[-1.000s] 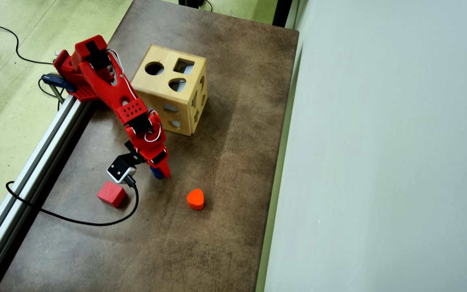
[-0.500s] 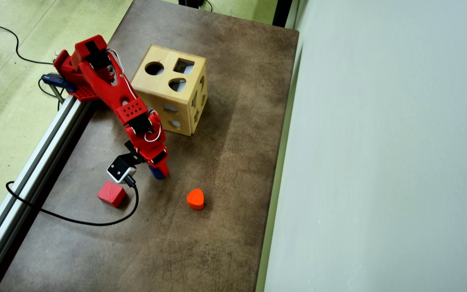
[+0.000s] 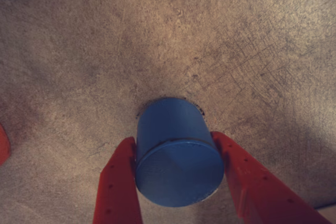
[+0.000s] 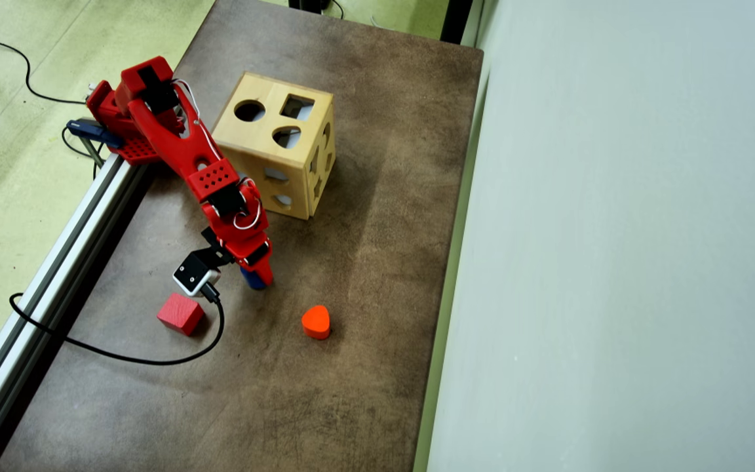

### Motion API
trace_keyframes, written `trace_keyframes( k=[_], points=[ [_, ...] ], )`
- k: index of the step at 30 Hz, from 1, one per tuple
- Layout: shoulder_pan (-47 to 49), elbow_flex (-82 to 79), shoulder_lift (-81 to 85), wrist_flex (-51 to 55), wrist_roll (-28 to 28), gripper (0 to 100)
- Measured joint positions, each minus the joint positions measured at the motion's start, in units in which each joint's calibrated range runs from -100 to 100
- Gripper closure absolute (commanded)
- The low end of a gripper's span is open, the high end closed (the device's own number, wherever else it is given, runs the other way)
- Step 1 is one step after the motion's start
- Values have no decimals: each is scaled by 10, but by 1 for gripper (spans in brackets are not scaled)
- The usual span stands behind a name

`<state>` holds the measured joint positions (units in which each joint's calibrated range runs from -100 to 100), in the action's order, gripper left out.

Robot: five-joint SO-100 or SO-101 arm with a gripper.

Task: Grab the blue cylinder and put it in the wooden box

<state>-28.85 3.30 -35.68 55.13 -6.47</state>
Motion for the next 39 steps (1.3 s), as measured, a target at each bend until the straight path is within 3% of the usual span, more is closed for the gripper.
trace_keyframes(
  k=[6,39],
  points=[
    [4,-1,56,10,0,86],
    [56,1,375,285,0,86]
  ],
)
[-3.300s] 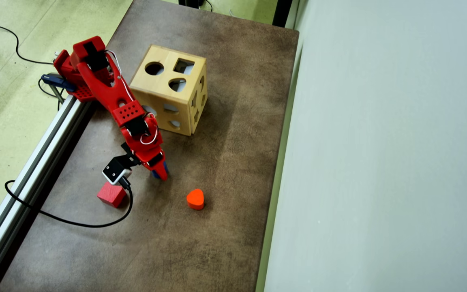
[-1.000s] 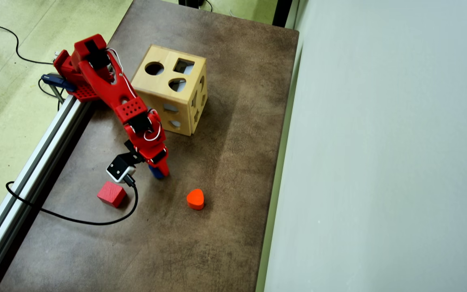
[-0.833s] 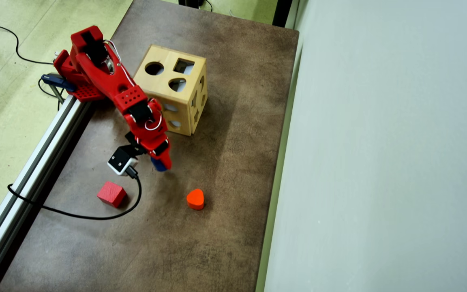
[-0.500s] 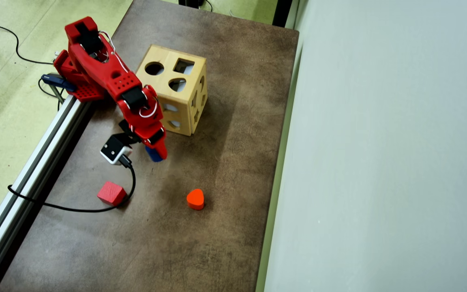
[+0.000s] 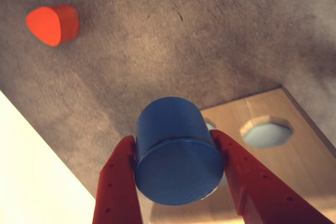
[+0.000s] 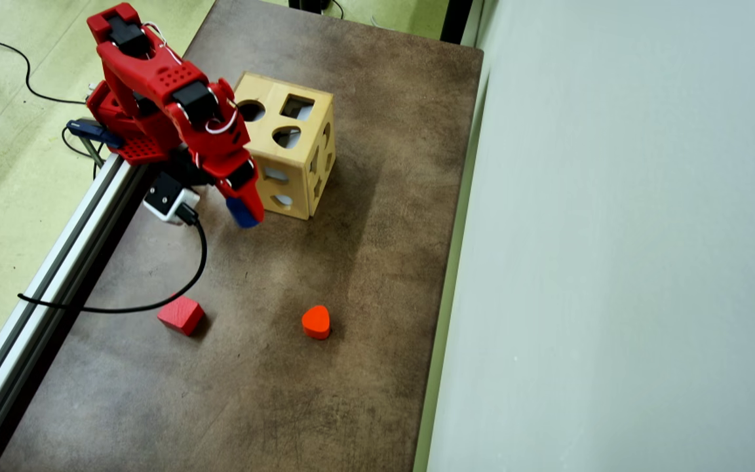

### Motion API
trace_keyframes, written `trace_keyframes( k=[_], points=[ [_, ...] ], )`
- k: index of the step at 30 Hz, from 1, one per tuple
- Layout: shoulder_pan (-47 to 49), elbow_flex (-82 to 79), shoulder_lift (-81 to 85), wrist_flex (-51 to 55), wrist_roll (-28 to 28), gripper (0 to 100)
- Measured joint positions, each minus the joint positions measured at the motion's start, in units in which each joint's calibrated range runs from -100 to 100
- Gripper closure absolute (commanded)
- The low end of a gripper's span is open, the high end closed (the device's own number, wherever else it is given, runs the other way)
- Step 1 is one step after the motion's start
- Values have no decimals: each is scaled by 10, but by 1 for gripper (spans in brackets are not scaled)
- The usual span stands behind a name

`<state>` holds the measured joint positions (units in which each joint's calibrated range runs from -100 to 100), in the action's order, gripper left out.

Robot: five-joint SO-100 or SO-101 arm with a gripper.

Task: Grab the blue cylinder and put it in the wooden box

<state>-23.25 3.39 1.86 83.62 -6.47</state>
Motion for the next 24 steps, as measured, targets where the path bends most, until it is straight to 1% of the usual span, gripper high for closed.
trace_keyframes(
  k=[6,15,24],
  points=[
    [37,0,39,39,1,86],
    [103,0,90,45,12,86],
    [171,0,110,85,12,86]
  ],
)
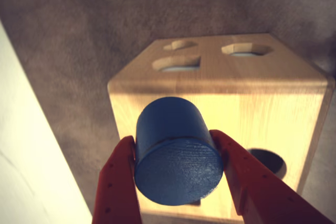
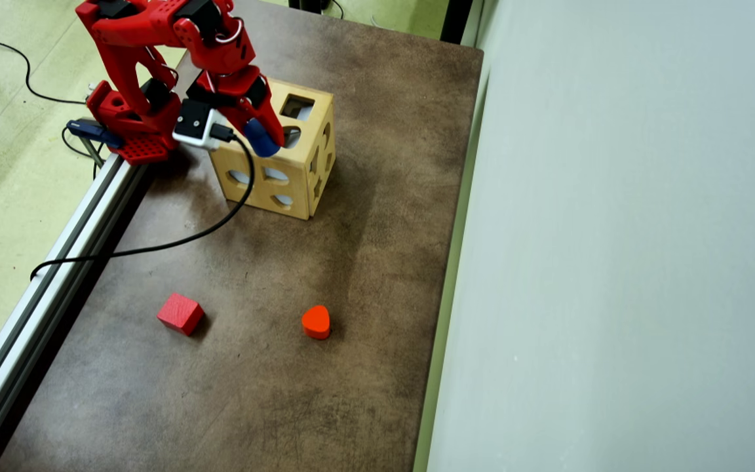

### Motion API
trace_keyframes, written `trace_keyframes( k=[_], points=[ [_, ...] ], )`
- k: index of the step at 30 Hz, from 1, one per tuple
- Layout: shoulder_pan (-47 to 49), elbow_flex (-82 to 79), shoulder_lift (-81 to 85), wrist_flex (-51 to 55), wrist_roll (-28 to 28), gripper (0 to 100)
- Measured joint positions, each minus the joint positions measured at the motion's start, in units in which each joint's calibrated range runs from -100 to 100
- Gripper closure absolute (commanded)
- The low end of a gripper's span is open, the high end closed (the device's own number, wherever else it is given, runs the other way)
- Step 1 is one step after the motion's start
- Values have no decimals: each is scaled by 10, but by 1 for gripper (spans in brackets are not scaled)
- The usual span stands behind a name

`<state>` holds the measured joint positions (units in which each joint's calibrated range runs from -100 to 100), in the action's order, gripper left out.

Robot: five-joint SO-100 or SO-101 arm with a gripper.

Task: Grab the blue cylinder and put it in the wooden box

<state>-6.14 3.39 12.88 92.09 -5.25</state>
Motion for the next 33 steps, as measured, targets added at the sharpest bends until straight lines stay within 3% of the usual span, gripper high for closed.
trace_keyframes(
  k=[17,33],
  points=[
    [87,0,37,47,0,86],
    [110,-42,67,52,0,86]
  ],
)
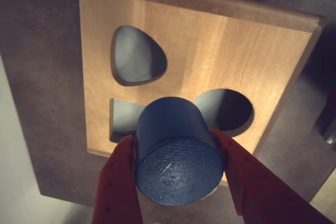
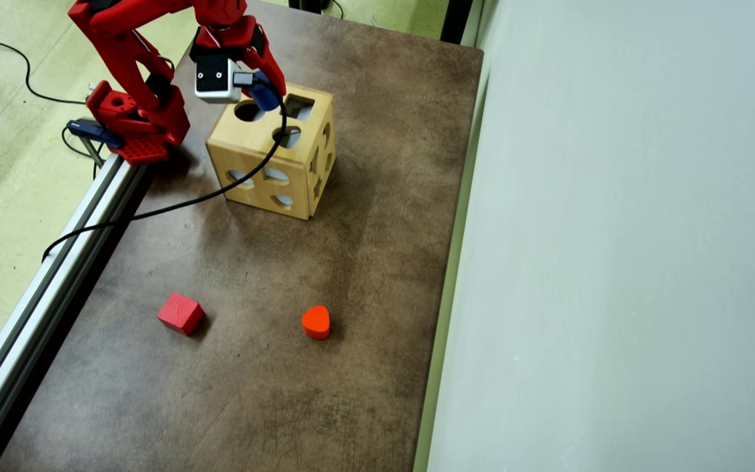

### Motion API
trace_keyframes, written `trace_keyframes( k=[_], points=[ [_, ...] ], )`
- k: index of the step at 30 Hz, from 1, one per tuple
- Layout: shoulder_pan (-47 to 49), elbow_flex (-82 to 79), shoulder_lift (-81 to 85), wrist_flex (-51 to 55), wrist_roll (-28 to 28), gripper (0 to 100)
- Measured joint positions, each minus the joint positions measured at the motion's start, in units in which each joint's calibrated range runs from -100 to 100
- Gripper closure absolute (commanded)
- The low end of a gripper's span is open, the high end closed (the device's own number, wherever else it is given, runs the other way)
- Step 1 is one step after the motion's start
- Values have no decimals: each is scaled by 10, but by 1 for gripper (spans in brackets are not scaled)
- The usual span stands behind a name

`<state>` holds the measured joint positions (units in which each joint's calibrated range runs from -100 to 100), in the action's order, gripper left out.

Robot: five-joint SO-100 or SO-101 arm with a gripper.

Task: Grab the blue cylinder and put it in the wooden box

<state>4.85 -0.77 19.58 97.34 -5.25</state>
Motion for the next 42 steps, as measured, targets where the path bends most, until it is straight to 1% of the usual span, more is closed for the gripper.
trace_keyframes(
  k=[17,26,42],
  points=[
    [16,-103,92,0,0,86],
    [17,-144,94,0,-8,86],
    [17,-157,84,0,-9,86]
  ],
)
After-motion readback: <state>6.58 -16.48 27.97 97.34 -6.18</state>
